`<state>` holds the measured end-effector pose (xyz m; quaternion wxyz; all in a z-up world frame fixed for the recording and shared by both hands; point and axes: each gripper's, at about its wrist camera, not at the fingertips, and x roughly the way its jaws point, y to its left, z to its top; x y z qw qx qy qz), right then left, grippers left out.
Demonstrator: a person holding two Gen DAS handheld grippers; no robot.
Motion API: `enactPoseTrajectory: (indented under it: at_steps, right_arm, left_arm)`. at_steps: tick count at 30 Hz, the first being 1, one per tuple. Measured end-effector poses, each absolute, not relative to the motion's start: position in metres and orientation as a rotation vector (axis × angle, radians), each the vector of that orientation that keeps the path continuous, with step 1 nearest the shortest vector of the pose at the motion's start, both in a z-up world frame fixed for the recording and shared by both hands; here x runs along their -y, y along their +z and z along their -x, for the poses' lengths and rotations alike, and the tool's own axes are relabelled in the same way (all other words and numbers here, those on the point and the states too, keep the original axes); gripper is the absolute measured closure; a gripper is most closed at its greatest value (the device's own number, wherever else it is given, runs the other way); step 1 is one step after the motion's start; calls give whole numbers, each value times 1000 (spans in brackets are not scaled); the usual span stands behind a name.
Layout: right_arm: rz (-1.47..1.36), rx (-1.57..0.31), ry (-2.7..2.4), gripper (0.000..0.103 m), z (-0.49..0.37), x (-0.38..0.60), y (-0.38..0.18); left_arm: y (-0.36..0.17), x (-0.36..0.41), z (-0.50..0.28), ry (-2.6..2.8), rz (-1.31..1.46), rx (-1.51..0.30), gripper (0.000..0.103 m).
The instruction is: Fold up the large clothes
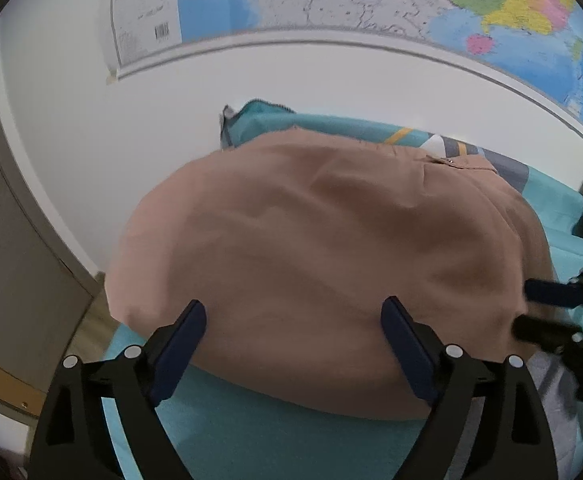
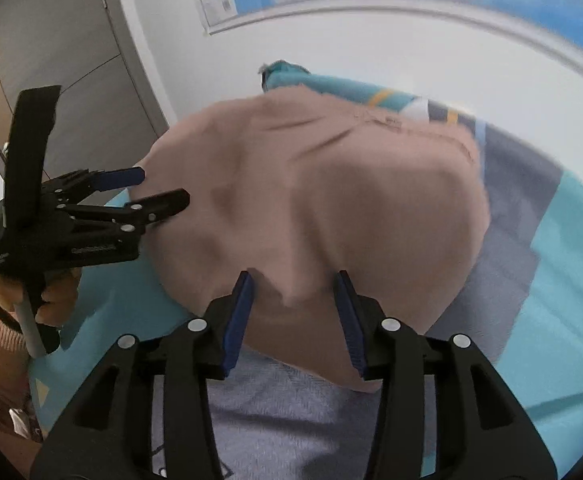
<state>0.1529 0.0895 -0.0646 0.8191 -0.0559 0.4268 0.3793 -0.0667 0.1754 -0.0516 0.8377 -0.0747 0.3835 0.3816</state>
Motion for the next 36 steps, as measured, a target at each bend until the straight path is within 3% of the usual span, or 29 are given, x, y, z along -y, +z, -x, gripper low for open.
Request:
enactPoseTrajectory:
  at_steps: [1,3,4,13,17,36]
  right_arm:
    - [110,-906,809,59,-153,-88,-65]
    - [97,-913,800,40,-151,-86,-63]
    - [90,-906,788,38,-148,-83,-60]
    - [105,-819,779,37,-120,-70,-42]
    - [72,-772,779,8,-106,-66,-37]
    - [99,-703,786,6,-64,-49,-23]
  left_arm:
    - [-53,-176,68,816,163,-814,15]
    - [-53,-176,70,823,175,-815,15]
    - [-52,-176,73,831,189,-813,14]
    - [-41,-148,89,834,202,-750,12]
    - [-37,-125,92,839,178,-714,7]
    - [-21,-68,109,919,119,-624,7]
